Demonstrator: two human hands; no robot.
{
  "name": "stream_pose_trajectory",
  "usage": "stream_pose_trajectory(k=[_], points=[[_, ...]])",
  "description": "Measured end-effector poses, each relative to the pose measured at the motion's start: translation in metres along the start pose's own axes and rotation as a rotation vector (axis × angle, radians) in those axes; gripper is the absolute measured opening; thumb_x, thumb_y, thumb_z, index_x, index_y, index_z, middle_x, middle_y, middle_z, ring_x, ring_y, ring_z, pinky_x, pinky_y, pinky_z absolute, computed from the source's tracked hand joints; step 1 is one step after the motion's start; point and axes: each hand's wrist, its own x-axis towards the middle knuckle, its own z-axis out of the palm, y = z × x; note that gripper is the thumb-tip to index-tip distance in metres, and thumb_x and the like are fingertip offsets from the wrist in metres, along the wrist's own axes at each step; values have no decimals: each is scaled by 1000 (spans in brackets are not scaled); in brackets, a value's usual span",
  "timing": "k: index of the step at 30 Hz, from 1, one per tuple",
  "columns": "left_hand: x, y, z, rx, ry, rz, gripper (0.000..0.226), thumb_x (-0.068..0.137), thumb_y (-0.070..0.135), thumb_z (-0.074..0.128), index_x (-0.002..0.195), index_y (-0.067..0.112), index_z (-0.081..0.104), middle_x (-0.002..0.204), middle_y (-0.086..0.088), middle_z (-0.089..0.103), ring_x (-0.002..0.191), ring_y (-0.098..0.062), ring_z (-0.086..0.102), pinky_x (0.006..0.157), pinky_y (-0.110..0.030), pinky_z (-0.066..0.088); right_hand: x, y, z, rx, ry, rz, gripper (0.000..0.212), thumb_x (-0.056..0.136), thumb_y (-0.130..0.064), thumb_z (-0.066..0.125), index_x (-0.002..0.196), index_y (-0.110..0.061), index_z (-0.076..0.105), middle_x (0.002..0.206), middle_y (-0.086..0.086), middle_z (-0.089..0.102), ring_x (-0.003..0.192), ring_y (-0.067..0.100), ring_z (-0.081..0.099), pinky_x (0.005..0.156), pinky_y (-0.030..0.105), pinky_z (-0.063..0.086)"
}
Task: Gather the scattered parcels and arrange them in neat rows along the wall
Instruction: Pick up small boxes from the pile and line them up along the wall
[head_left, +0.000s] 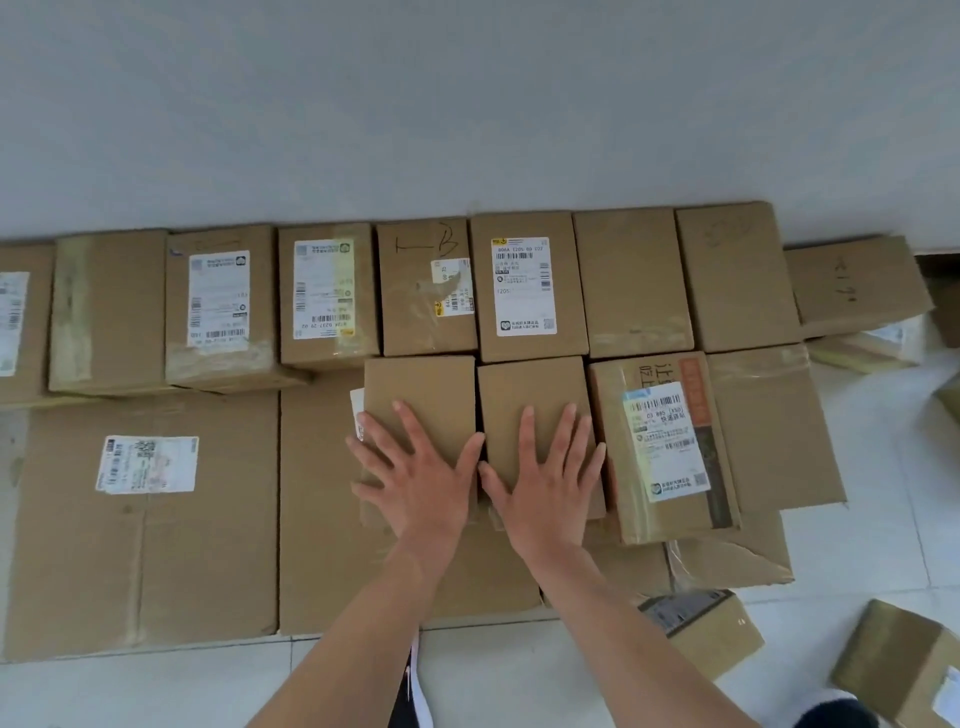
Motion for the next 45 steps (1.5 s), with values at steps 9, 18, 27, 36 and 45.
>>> stream_pose_trajectory(k=[9, 18, 27, 36, 45], points=[[-54, 93, -9, -85, 61, 117, 78, 97, 61, 15, 155, 18, -13, 160, -18, -23, 146, -31, -25, 116, -62, -9, -3, 60, -54, 192, 81, 5, 64, 103, -52, 10, 157, -17, 14, 161, 23, 1, 149, 41, -4, 117, 63, 9], [-246, 317, 15, -119, -44, 481, 77, 93, 62, 11, 156, 23, -11, 163, -12, -14, 149, -26, -16, 118, -48, -11, -45, 362, -164, 227, 152, 314, 67, 101, -52, 15, 158, -17, 13, 163, 20, 0, 149, 37, -9, 118, 58, -5], [-416, 504, 27, -5, -178, 566, 68, 102, 51, 28, 157, 19, 6, 164, -16, 1, 150, -28, 0, 120, -52, 6, -126, 650, -270, 206, 83, 603, 62, 102, -47, 26, 157, -18, 16, 163, 21, 1, 149, 40, -4, 116, 61, 0], [-451, 625, 21, 122, -170, 792, 67, 101, 45, 33, 157, 21, 6, 164, -12, 1, 151, -25, -3, 120, -49, 2, -131, 743, -301, 349, -51, 715, 65, 102, -47, 24, 157, -22, -1, 163, 16, -11, 149, 35, -6, 117, 56, 2], [-404, 798, 79, 434, -186, 1011, 73, 98, 40, 44, 157, 20, 5, 164, -13, 6, 151, -28, 0, 120, -52, 6, -27, 868, -295, 431, -125, 756, 65, 100, -37, 34, 157, -23, 6, 164, 12, -10, 150, 31, 0, 117, 50, 10]])
